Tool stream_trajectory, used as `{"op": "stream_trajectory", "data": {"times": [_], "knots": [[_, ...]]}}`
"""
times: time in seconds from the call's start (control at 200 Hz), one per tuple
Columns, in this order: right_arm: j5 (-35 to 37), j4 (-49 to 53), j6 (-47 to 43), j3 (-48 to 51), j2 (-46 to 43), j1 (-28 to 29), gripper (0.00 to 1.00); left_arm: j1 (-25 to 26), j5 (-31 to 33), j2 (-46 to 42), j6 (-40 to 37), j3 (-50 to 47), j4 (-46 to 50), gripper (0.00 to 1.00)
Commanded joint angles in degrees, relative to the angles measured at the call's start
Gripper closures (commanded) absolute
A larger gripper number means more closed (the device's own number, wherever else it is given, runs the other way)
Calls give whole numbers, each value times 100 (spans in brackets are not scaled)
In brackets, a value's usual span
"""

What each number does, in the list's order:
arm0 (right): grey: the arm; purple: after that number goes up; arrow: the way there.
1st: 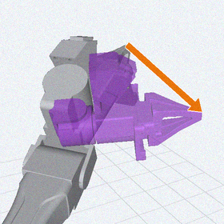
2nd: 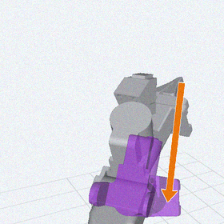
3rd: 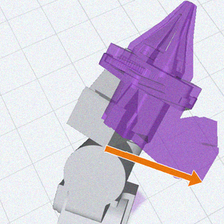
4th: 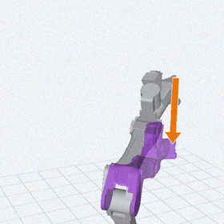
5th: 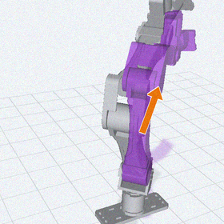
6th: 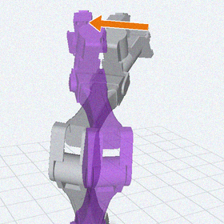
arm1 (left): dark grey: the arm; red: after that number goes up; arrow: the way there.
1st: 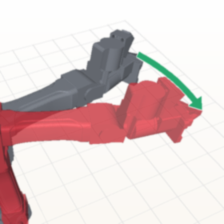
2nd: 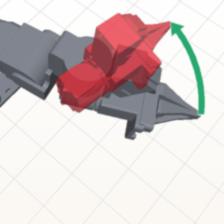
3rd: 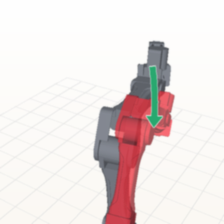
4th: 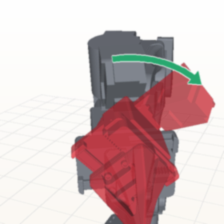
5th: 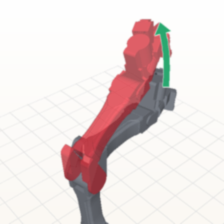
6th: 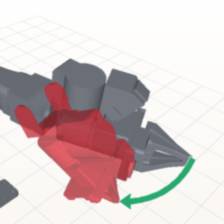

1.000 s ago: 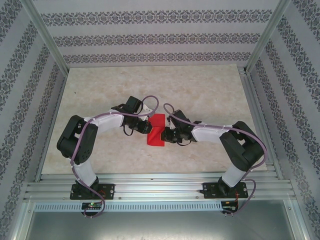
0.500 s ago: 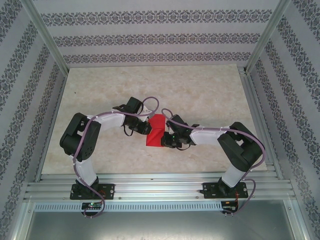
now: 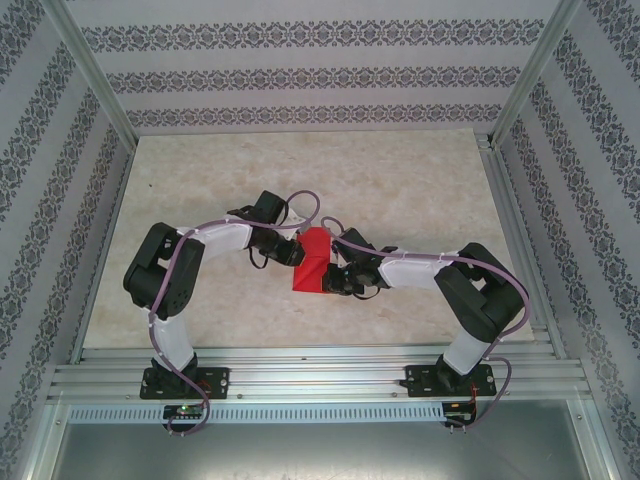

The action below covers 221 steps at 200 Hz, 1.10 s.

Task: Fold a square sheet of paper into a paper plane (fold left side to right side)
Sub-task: Fold the triangle a second time at the center of the table.

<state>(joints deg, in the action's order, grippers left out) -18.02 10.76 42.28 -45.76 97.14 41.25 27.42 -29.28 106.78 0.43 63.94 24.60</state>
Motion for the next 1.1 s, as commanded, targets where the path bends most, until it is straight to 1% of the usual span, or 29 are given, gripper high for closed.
{"op": "stream_trajectory", "data": {"times": [0.0,0.555,0.964,1.099], "knots": [[299,286,-115,-2,200,49,89,-46,-54,167,-117,127,45,87],[345,347,-141,-12,173,47,89,-52,164,236,-113,-26,29,88],[361,358,-151,-29,182,41,88,-50,168,254,-51,-177,-74,88],[279,274,-126,-30,158,31,86,-46,180,259,-27,-259,-121,88]]}}
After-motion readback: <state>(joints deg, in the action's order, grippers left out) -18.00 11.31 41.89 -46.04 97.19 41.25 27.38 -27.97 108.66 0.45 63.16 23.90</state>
